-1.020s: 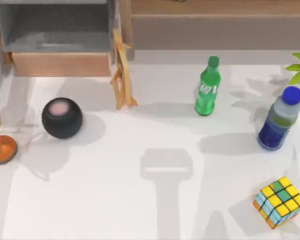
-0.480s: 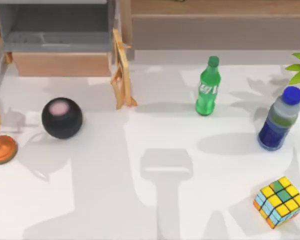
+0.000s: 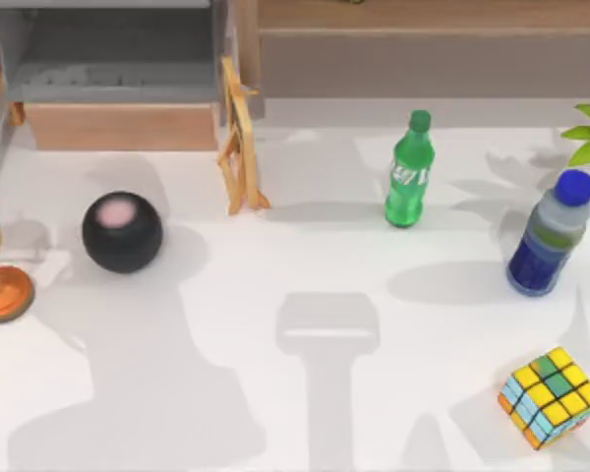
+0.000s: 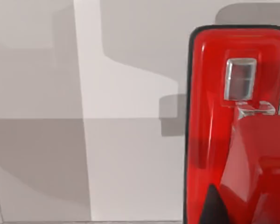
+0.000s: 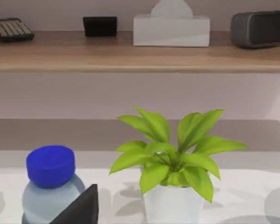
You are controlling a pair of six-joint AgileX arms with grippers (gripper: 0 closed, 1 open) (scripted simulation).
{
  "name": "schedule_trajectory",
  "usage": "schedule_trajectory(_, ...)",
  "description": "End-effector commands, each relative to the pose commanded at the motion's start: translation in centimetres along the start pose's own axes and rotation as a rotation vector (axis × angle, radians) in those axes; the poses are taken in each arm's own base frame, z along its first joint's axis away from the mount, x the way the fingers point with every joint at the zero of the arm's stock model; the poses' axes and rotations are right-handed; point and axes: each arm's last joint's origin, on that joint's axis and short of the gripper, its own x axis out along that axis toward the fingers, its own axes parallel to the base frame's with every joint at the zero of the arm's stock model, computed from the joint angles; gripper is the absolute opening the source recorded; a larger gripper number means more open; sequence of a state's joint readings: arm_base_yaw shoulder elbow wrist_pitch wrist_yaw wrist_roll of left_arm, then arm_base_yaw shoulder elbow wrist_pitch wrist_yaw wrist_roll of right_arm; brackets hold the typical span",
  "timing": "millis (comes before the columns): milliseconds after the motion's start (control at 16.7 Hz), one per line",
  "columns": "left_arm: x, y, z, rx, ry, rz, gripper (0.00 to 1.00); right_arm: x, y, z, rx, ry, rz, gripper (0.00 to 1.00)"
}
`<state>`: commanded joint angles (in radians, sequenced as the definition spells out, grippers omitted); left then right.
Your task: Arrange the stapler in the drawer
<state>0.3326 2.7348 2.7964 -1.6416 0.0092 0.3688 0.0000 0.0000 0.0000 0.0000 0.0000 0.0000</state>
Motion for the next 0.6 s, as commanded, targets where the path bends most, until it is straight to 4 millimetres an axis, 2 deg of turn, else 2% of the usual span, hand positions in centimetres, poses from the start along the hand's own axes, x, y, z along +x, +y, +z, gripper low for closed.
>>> schedule_trajectory(600, 0.86, -0.10, 0.11, 0.003, 0.002, 0.008, 0.00, 0.00, 0.00, 0.00, 0.000, 0.000, 0.000, 1.00)
